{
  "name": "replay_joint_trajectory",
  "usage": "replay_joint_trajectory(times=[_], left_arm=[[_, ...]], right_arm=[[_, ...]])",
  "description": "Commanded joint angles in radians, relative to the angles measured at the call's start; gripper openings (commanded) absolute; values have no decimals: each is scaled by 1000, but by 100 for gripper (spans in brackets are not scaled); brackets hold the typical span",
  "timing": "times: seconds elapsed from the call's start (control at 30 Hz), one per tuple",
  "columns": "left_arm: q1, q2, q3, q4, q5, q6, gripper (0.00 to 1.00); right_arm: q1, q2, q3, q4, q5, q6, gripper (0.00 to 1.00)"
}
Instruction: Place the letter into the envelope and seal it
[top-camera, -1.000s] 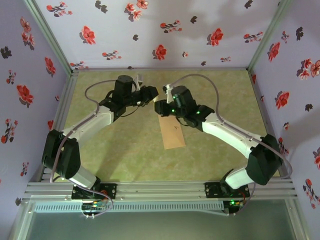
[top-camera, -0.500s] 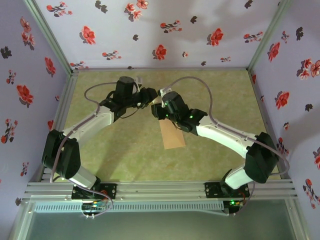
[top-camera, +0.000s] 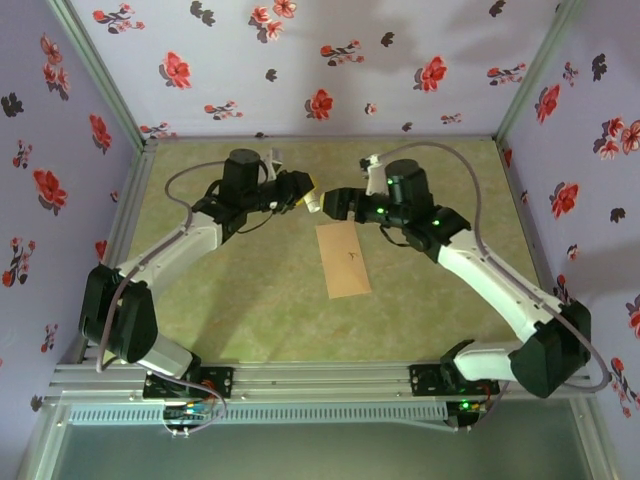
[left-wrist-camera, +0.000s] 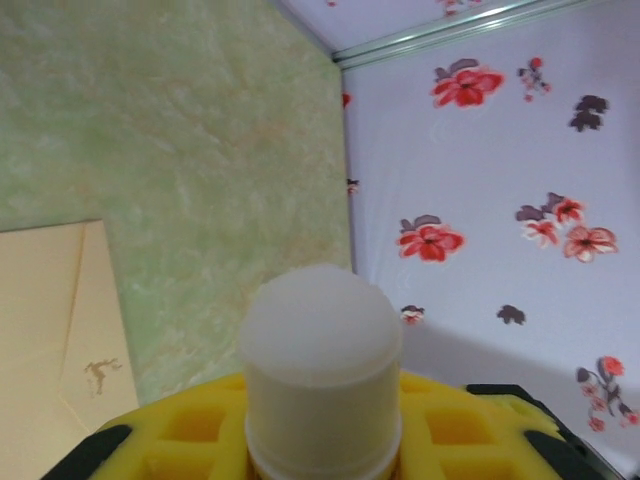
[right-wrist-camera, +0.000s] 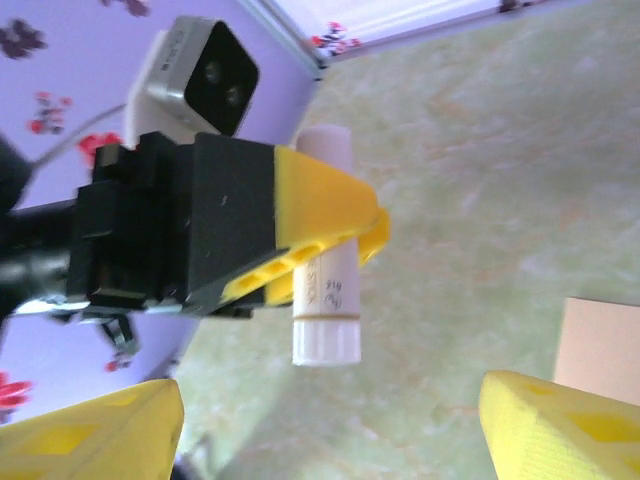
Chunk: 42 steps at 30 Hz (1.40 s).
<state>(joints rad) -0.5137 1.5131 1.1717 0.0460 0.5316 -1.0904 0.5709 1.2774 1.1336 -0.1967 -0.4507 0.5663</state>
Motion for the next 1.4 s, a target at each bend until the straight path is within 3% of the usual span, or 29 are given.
replay_joint_trajectory(times=[0.0, 0.2, 0.3, 0.57, 0.93, 1.37], left_arm=[[23, -26, -6, 173, 136, 10, 0], [47, -3, -26, 385, 297, 1, 0], [53, 10, -48, 493, 324, -46, 0], [54, 31, -66, 520, 322, -66, 0], [53, 38, -83, 566, 314, -101, 0], [52, 34, -95, 575, 311, -110, 0]], right_arm=[[-57, -5, -53, 107, -291, 95, 76], [-78, 43, -106, 332, -426, 228, 70], [-77, 63, -108, 400, -447, 259, 68], [-71, 90, -83, 452, -457, 279, 60], [-56, 141, -56, 502, -467, 309, 42], [-54, 167, -34, 520, -463, 317, 36]])
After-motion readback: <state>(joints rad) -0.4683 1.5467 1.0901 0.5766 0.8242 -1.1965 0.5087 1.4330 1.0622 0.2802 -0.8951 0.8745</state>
